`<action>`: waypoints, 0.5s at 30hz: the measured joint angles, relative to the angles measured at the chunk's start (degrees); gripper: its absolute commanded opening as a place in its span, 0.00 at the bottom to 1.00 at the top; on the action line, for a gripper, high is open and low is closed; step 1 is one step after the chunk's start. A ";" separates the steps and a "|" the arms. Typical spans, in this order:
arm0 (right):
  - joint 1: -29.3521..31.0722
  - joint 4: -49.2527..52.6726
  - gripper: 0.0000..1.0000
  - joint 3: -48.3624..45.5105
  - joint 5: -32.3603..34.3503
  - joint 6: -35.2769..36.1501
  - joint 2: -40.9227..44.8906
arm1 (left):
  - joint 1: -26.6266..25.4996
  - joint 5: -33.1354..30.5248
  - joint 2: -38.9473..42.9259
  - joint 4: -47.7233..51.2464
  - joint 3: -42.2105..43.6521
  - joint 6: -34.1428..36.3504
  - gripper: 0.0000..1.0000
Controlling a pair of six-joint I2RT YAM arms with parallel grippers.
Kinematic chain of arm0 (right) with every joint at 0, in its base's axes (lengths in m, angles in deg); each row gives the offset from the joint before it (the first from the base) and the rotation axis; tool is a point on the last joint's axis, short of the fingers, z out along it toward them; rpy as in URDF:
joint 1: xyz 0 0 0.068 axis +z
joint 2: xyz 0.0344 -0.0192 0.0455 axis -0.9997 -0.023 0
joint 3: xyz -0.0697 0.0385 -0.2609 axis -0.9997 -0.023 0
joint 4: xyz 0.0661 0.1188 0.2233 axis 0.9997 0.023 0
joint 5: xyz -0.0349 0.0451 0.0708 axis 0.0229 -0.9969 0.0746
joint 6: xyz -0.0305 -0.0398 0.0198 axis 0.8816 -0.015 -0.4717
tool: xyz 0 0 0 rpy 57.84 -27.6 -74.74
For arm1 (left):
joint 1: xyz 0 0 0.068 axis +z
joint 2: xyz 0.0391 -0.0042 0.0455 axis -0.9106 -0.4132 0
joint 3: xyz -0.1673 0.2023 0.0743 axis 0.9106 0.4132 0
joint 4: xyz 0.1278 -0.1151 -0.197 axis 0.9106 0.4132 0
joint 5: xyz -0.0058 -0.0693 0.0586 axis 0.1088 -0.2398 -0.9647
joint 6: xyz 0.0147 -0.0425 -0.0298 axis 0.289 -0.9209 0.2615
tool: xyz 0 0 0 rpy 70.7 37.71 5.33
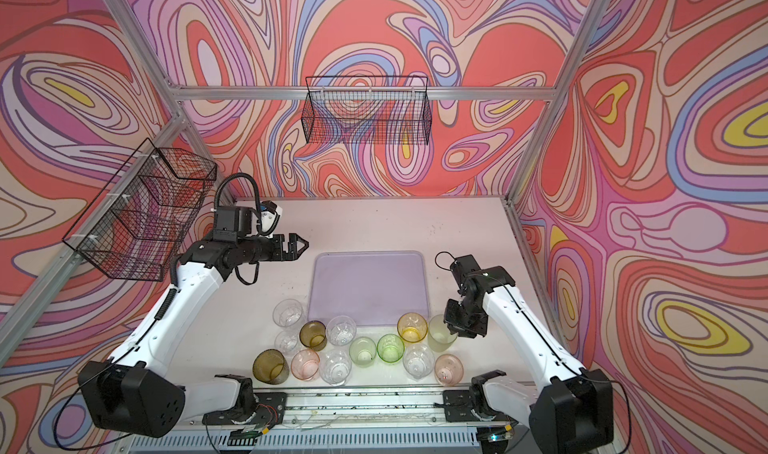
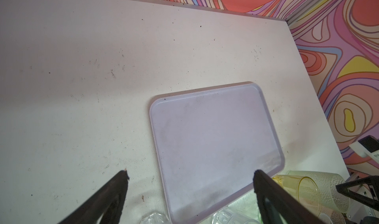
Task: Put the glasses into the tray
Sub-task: 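Lower the right gripper and close it on the frosted pale-green cup, then lift the frosted cup with the right gripper and carry it past the tray's far corner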
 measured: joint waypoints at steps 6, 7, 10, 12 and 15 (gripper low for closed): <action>0.04 0.07 0.14 0.00 1.44 -0.04 0.00 | 0.00 -0.04 -0.04 0.00 0.00 -0.02 0.98; 0.07 0.13 0.14 0.00 1.64 -0.04 0.00 | 0.00 -0.04 -0.04 0.00 0.00 -0.02 0.98; 0.07 0.22 0.09 0.02 2.19 0.00 0.00 | 0.00 -0.04 -0.04 0.00 0.00 -0.02 0.98; 0.09 0.31 0.06 0.04 2.47 -0.04 0.00 | 0.00 -0.04 -0.04 0.00 0.00 -0.02 0.98; 0.15 0.42 0.04 0.24 2.95 -0.07 0.00 | 0.00 -0.04 -0.04 0.00 0.00 -0.02 0.98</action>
